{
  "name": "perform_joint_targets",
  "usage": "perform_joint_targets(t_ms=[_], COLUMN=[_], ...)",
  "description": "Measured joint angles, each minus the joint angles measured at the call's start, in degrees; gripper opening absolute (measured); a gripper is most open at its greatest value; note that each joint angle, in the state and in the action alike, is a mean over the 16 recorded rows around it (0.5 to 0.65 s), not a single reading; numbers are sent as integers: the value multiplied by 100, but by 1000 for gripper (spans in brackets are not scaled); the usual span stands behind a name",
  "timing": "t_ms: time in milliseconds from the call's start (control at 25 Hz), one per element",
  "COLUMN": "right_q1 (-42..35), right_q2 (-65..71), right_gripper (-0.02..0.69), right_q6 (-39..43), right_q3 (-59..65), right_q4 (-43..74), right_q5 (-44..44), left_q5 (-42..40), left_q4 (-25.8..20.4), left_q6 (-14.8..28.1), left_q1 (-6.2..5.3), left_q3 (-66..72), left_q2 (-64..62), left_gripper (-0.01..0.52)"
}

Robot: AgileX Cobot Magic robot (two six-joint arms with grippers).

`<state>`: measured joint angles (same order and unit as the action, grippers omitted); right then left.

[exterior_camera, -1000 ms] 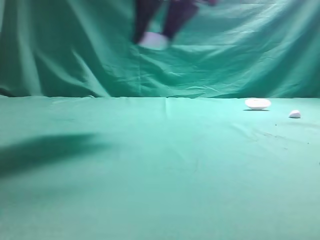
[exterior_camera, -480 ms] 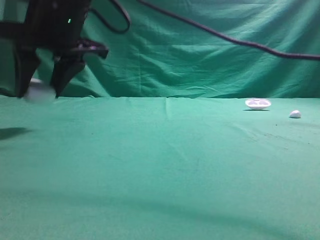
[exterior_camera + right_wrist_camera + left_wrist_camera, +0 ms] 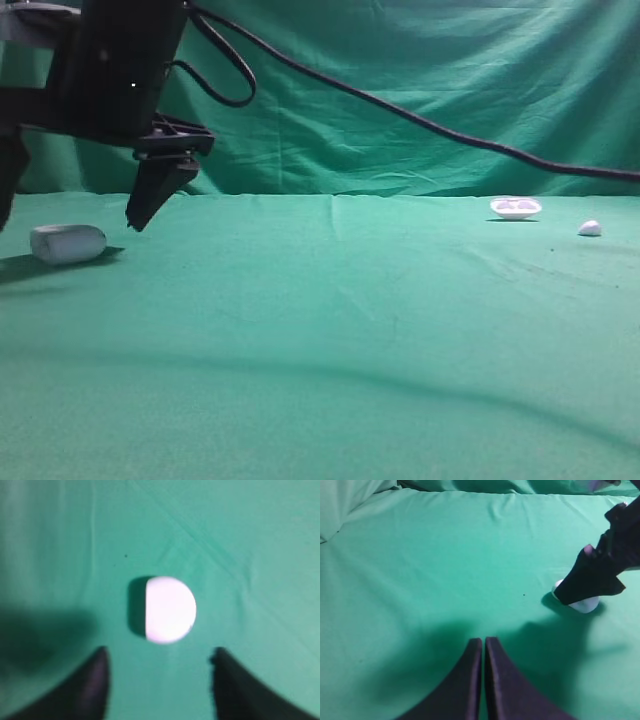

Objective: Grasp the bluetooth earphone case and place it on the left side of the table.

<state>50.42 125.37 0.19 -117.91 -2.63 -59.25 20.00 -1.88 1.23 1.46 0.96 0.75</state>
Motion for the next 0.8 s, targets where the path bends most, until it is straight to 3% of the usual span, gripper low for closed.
perform_joint_targets(t_ms=[200,320,800], right_q1=[-116,-189,-494], right_q2=[-639,-1004,-3186], right_gripper=[114,34,0], right_q6=[196,263,596], right_q3=[-10,-11,1227], right_q4=[120,212,916], right_q5=[-700,-967,-1269], left_q5=[0,0,0], left_q4=[0,0,0], left_q6=[0,0,0], left_q1=[0,0,0], left_q3=[0,0,0], left_q2=[0,0,0], left_gripper=[0,0,0])
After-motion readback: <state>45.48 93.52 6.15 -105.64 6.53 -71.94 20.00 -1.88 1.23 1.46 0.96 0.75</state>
